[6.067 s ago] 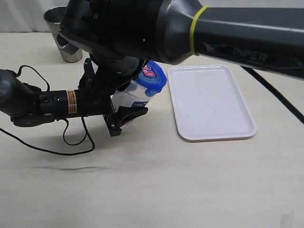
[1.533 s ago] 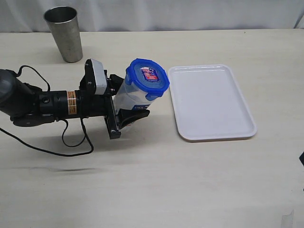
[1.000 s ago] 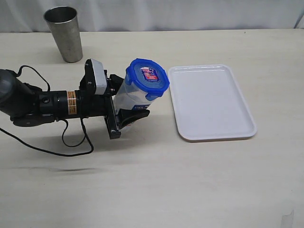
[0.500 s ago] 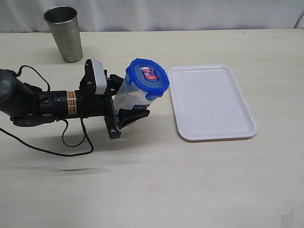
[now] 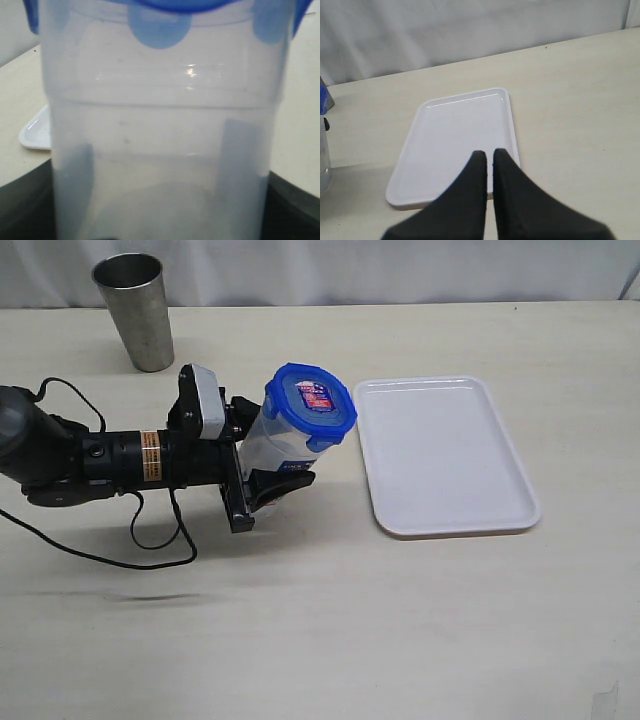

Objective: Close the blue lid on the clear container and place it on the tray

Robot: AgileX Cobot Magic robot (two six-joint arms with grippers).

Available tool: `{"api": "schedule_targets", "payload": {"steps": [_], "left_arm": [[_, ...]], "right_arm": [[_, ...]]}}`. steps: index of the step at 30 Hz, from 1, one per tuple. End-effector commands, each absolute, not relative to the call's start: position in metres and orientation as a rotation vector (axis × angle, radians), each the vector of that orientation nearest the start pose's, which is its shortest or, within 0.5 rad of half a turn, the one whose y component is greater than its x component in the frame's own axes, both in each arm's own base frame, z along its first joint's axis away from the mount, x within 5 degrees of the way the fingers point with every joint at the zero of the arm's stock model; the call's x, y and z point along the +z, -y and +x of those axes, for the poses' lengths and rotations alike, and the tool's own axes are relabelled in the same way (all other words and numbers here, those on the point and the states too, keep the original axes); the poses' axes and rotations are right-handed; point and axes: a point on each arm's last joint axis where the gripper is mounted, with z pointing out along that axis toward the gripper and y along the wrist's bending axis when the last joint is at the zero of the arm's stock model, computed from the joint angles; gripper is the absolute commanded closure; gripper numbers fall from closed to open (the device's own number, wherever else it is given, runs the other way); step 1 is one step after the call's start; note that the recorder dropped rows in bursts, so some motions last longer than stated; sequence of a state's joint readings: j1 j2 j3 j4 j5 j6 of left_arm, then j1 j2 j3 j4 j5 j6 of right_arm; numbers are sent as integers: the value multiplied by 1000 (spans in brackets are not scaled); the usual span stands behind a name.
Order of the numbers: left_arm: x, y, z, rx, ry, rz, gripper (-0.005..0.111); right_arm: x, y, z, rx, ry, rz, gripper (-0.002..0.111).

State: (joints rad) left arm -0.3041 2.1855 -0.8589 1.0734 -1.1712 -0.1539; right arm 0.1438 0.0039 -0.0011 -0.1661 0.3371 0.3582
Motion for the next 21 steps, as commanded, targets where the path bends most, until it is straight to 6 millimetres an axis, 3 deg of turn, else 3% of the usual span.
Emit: {"api": "schedule_targets", "payload": {"steps": [1, 9, 15, 21], "left_arm": [[89, 175, 309, -827, -1367, 1194, 107], [89, 175, 309, -827, -1367, 1194, 107], [89, 175, 309, -826, -1367, 1192, 107], [89, 175, 309, -826, -1367, 1192, 107]], "right_arm": [[183, -2, 54, 182, -1822, 88, 104], [183, -2, 54, 100, -1816, -18, 104], [185, 1, 54, -203, -1771, -330, 104], [181, 2, 53, -127, -1827, -236, 104]]}}
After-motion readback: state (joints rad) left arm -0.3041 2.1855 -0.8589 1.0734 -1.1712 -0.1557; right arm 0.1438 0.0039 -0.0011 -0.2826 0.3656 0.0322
